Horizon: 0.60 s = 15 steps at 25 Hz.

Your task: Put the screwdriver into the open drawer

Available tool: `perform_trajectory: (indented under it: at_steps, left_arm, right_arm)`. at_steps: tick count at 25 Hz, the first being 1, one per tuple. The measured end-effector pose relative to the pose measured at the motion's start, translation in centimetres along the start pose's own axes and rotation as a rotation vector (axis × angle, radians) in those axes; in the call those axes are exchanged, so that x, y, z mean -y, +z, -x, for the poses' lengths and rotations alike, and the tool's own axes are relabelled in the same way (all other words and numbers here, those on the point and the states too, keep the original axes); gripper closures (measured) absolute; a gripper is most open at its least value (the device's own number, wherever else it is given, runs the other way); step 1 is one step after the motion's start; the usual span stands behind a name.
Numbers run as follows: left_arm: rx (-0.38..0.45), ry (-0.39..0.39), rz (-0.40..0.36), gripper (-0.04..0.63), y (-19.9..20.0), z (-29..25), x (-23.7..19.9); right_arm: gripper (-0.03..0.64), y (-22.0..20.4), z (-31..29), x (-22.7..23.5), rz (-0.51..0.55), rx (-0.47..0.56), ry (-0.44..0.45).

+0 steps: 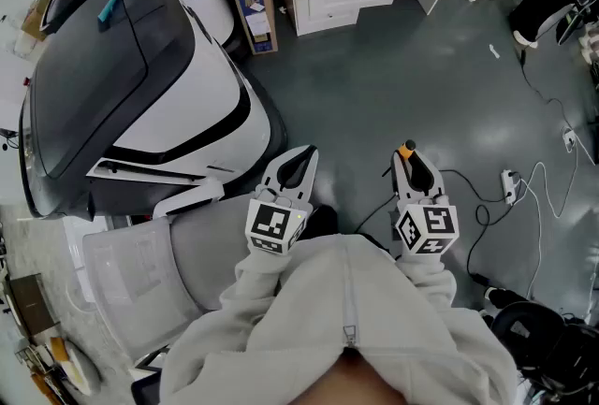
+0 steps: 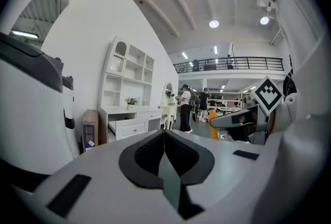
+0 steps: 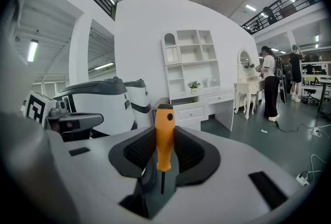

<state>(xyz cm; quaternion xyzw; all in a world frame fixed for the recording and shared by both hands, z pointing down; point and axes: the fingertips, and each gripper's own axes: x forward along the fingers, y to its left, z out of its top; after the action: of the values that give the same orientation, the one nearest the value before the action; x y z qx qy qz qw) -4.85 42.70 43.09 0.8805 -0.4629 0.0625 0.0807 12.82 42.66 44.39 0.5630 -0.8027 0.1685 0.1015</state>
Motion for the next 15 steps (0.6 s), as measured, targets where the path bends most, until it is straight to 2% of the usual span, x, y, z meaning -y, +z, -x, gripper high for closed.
perform_trajectory:
  at_steps: [4,11,15]
  left_arm:
    - [-0.012,0.014,0.002,0.578,-0.5,1.4,1.6]
    - [-0.018,-0.049,0.003,0.578,-0.1,1.3,5.4]
    - [-0.015,-0.061,-0.010,0.578,0.2,1.3,5.6]
  right_arm:
    - [0.492,-0.3,2.9,0.4,-0.012,0.009,-0.008]
    - [0.492,-0.6,6.0,1.4,-0.074,0.042,0.012]
    - [0.492,-0.3,5.8,1.4,-0.117,0.061,0.025]
